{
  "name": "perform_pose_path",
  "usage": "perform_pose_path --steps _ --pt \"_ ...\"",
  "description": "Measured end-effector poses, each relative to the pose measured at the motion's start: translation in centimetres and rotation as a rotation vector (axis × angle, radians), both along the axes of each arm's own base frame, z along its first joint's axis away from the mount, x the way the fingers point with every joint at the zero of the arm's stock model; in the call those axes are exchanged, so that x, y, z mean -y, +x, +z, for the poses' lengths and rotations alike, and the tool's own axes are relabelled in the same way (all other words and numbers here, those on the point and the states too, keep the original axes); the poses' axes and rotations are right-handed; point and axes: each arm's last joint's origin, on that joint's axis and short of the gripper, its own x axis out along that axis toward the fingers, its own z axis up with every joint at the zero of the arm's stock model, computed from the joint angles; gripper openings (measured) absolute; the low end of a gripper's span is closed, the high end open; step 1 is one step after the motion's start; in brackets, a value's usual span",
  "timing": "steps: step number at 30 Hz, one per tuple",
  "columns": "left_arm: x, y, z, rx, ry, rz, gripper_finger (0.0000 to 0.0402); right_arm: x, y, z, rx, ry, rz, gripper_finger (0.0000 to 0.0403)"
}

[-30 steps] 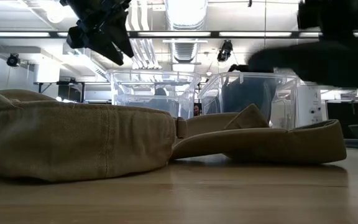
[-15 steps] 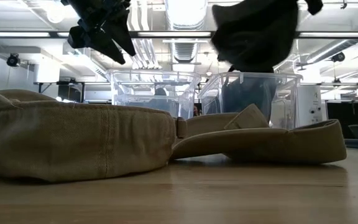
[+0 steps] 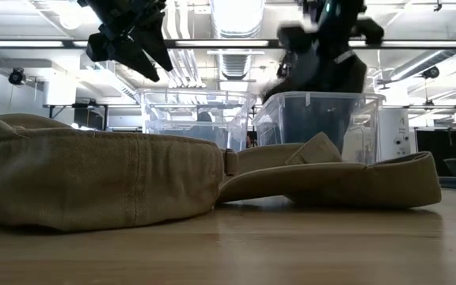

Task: Pick & Place hat
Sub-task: Put the black cap into the right transparent bin, then adjust the left transparent bin

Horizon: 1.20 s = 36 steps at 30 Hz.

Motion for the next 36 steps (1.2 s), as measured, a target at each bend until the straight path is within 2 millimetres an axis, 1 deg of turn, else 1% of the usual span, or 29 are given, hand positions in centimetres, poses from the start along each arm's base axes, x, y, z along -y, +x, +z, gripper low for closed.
perform_pose_path --steps 1,4,8,12,15,17,19,24,27,30,34,36 --pt "0.0 0.0 0.0 0.0 0.0 0.0 0.0192 0.3 0.2 -0.8 -0.025 0.044 -0.041 0.0013" --pt "0.0 0.0 0.0 -0.006 0.007 -0.01 0.0192 0.6 1.2 -2.8 -0.007 0.169 -0.119 0.0013" --pt "0.0 0.0 0.0 -0.015 0.019 -0.023 0.0192 0.5 2.6 -4.3 0.026 0.244 -0.089 0.0013" --pt "0.0 -0.1 -0.3 -0.024 0.021 -0.024 0.0192 0.6 3.2 -4.4 0.019 0.25 -0.028 0.0013" --pt "0.0 -0.2 -0.7 -0.039 0.021 -0.026 0.0192 0.8 3.2 -4.1 -0.038 0.248 0.028 0.0013" --pt "0.0 -0.2 -0.9 -0.044 0.019 -0.028 0.0192 1.0 3.1 -3.8 -0.067 0.248 0.066 0.0017" --pt "0.0 -0.2 -1.1 -0.054 0.02 -0.029 0.0192 0.9 3.0 -3.6 -0.081 0.247 0.086 0.0034" --pt "0.0 -0.2 -1.1 -0.055 0.024 -0.033 0.0192 0.9 2.5 -2.6 -0.053 0.244 0.094 0.0106" --pt "0.0 -0.2 -1.1 -0.07 0.028 -0.06 0.0192 0.7 2.2 -1.3 -0.039 0.202 0.127 0.0149" --pt "0.1 -0.6 -1.3 -0.113 -0.009 -0.1 0.0192 0.3 1.9 0.6 -0.048 0.161 0.205 0.0182" --pt "0.1 -1.4 -1.6 -0.202 -0.061 -0.129 0.0192 0.1 1.5 3.2 -0.096 0.129 0.366 0.0205" --pt "0.1 -2.0 -1.8 -0.258 -0.094 -0.14 0.0192 0.0 1.5 4.0 -0.137 0.142 0.467 0.0209"
